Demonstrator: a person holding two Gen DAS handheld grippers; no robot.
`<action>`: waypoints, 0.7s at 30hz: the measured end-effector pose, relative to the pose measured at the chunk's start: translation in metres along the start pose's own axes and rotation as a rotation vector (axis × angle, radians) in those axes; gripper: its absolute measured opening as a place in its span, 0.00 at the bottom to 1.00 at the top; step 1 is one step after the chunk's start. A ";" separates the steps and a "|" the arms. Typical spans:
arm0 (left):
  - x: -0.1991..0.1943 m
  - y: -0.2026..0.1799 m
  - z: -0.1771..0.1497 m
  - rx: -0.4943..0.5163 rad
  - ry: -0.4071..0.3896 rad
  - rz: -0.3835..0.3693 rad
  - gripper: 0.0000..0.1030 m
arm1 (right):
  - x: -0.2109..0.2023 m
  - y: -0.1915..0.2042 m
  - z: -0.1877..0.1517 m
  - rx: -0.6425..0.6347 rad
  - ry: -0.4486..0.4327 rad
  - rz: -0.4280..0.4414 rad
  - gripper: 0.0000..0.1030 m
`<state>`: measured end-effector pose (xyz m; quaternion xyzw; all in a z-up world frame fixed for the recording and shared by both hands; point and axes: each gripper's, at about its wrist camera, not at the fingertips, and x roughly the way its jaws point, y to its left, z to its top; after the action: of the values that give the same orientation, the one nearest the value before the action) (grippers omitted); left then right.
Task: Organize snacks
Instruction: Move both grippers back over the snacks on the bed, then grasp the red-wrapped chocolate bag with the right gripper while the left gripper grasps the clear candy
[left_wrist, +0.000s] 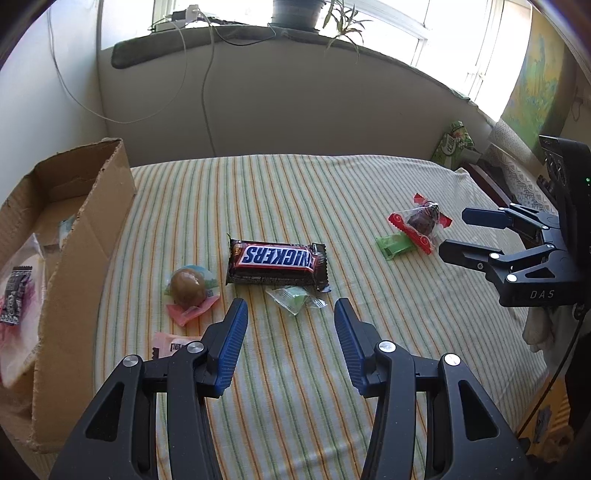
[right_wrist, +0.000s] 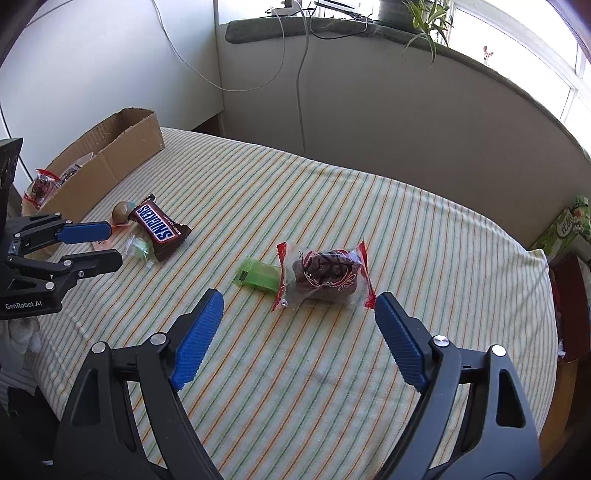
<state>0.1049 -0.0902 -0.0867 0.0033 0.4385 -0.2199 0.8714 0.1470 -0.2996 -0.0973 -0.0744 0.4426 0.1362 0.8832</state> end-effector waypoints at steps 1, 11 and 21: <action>0.002 0.000 0.000 0.000 0.004 0.002 0.46 | 0.003 -0.004 0.000 0.023 0.005 0.009 0.84; 0.015 0.000 0.006 0.021 0.036 0.017 0.46 | 0.038 -0.032 0.016 0.207 0.055 0.045 0.84; 0.024 -0.002 0.004 0.054 0.052 0.018 0.22 | 0.061 -0.029 0.024 0.213 0.073 0.054 0.65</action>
<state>0.1194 -0.1016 -0.1021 0.0365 0.4548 -0.2239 0.8612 0.2093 -0.3100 -0.1316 0.0269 0.4885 0.1092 0.8653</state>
